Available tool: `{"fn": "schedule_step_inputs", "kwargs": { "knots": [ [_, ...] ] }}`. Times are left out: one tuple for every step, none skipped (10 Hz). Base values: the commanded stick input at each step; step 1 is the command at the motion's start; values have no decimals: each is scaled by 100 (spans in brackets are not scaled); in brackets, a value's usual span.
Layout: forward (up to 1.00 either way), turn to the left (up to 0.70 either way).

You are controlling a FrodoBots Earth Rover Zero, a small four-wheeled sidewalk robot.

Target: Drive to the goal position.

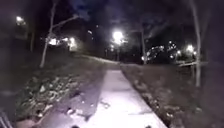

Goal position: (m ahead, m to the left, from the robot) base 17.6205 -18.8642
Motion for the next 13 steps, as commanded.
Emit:
{"fn": "schedule_step_inputs", "kwargs": {
  "knots": [
    [70, 34],
    [70, 27],
    [70, 14],
    [70, 0],
    [70, 0],
    [70, 0],
    [70, 0],
    [70, 0],
    [70, 0],
    [70, 0],
    [70, 0],
    [70, 0],
    [70, 0]
  ]
}}
